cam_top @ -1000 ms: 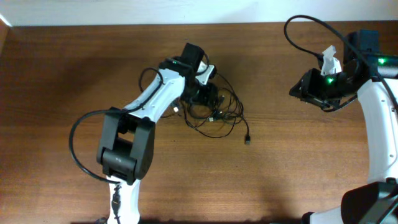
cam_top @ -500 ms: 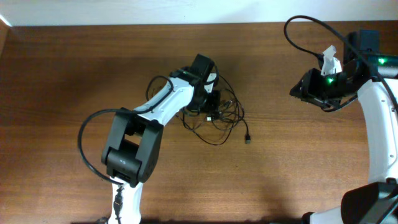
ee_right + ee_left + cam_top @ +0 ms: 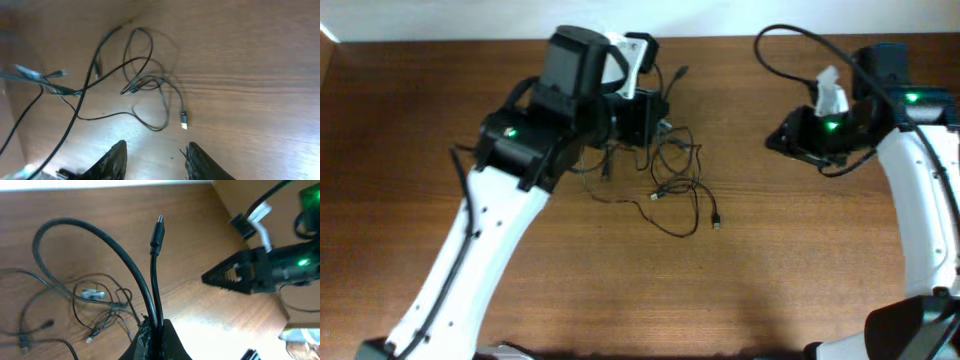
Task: Untangle cables
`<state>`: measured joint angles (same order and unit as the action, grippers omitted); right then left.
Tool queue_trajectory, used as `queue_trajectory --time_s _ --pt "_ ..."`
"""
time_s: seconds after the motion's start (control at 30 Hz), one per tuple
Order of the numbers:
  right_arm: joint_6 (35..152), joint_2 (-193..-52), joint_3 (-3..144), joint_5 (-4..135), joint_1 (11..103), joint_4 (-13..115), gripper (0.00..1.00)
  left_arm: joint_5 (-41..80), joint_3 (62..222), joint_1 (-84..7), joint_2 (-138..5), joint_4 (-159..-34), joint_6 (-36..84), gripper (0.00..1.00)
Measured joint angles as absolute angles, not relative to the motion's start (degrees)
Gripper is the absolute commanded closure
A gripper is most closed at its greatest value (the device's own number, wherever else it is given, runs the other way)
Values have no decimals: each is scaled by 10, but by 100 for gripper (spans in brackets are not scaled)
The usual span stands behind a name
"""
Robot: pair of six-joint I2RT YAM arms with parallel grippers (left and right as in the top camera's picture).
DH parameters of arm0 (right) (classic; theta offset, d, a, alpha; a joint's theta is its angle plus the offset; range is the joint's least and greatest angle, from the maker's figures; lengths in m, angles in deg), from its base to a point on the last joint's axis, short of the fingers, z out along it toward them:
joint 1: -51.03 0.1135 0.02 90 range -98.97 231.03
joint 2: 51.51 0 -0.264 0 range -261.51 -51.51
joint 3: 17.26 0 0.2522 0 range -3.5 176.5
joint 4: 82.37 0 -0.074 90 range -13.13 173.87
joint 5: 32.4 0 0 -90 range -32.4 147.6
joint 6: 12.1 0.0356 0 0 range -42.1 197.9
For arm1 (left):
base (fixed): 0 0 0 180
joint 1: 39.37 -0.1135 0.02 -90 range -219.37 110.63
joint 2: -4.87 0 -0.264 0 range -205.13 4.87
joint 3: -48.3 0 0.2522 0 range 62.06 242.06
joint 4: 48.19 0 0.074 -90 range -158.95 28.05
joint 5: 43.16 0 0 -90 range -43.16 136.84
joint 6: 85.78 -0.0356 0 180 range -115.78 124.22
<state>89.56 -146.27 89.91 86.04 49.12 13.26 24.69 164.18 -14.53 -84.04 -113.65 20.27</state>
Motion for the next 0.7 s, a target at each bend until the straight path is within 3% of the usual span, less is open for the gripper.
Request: queue_trajectory --time_s 0.23,0.3,0.33,0.4,0.5,0.6,0.7 --pt "953 -1463 899 833 516 145 61 315 1625 -161 -879 -1219 202 100" --pt "959 -1463 899 830 521 146 61 340 1612 -161 -944 -1229 202 88" --pt "960 -1463 899 829 527 146 61 352 1612 -161 -967 -1232 199 54" --pt "960 -1463 899 824 538 145 61 376 1611 -161 -998 -1239 197 22" --pt "961 -1469 899 818 541 145 57 396 1611 -162 -1006 -1245 192 13" --pt "963 -1486 899 810 541 151 40 397 1611 -164 -1006 -1244 162 12" --pt "972 -1490 899 784 541 157 37 324 1611 -170 -1006 -1234 49 14"
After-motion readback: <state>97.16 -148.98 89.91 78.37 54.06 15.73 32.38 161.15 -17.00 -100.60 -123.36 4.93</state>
